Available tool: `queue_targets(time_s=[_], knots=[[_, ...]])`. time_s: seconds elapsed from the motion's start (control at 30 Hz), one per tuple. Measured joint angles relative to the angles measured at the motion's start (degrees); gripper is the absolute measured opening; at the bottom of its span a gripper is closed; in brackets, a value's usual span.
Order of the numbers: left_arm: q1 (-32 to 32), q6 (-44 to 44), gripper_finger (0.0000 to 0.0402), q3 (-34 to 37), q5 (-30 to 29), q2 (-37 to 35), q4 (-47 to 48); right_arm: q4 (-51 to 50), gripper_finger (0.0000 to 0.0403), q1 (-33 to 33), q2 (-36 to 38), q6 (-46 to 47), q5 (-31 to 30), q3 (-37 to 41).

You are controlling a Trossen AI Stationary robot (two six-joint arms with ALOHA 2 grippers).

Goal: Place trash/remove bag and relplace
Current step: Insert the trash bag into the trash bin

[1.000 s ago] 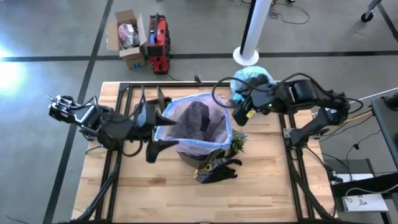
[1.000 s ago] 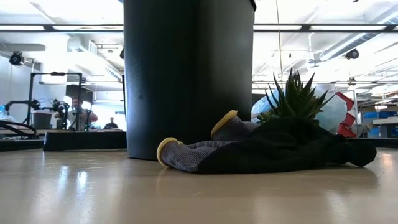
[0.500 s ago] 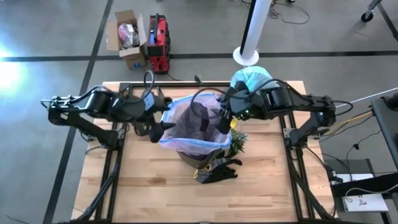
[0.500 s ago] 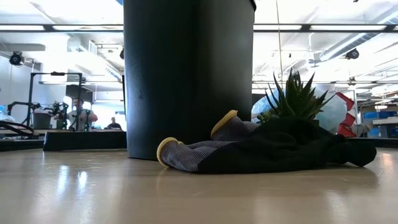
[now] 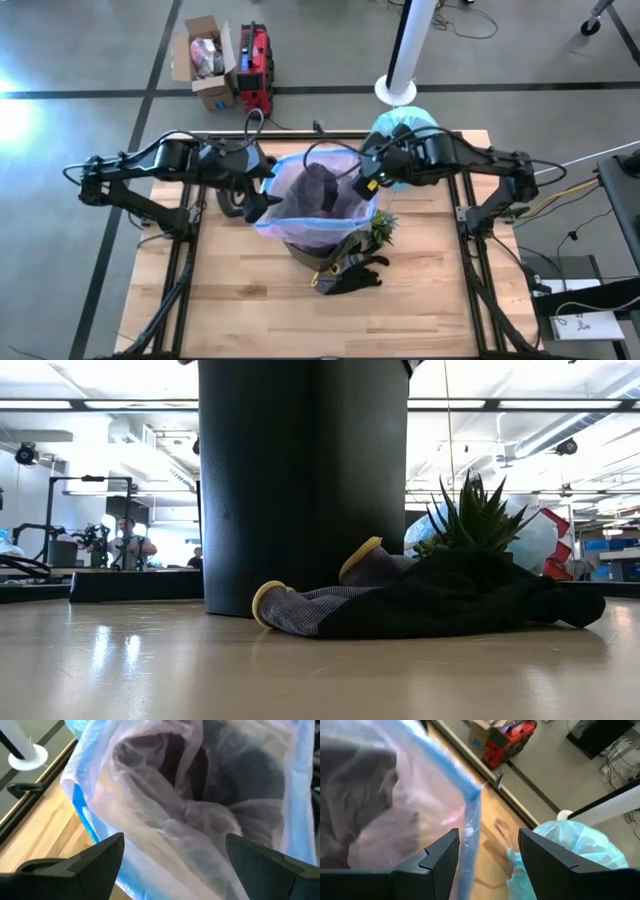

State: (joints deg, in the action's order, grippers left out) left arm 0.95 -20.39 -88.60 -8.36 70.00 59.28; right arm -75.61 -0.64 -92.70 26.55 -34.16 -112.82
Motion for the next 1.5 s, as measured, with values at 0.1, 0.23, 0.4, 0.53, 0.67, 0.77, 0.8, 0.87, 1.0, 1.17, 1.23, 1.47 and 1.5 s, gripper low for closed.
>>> queue_targets(time_s=[0.1,0.23,0.4,0.53,0.67,0.77,0.8,0.87,1.0,1.17,1.23,1.47,1.5], knots=[[-1.61,0.66,0.0333,1.15,0.45,-0.09,0.03,-0.17,0.0192,0.14,-0.09,0.04,0.80,2.41],[-4.19,1.88,0.0333,2.01,3.72,-0.07,0.08,-0.31,0.0192,0.83,0.04,1.47,1.59,5.45],[-5.54,2.58,0.0333,2.01,6.98,-0.42,-0.51,1.86,0.0192,1.07,1.77,4.92,3.28,5.54],[-5.59,3.49,0.0333,2.01,10.54,-1.08,-1.92,6.49,0.0192,1.29,2.70,3.56,5.50,2.80],[-5.76,5.01,0.0333,2.01,11.08,-0.96,-1.76,7.11,0.0192,5.37,2.60,3.85,10.49,2.55],[-5.87,5.53,0.0333,2.01,10.95,-1.01,-1.61,7.05,0.0192,9.07,2.55,5.24,16.49,4.08],[-5.89,5.93,0.0333,2.01,10.94,-1.06,-1.35,7.02,0.0192,9.98,2.51,5.31,16.86,4.35],[-5.92,6.35,0.0333,2.01,11.00,-1.25,-0.45,7.50,0.0192,11.67,2.51,5.08,18.25,4.63],[-5.94,6.41,0.0333,2.08,10.99,-1.67,2.66,8.91,0.0192,14.73,2.51,3.87,22.89,5.26],[-5.94,6.41,0.0333,3.41,11.03,-2.23,3.63,8.96,0.0192,16.74,2.57,3.40,26.64,8.28],[-5.94,6.37,0.0333,4.47,12.11,-2.71,3.49,8.94,0.0192,16.91,2.52,3.39,27.56,10.28],[-5.94,3.90,0.0333,9.77,16.91,-4.78,2.22,8.69,0.0192,16.78,2.49,3.66,30.42,15.98],[-5.94,3.25,0.0333,10.37,17.12,-5.28,1.98,8.64,0.0192,16.81,2.53,3.85,30.89,16.35]])
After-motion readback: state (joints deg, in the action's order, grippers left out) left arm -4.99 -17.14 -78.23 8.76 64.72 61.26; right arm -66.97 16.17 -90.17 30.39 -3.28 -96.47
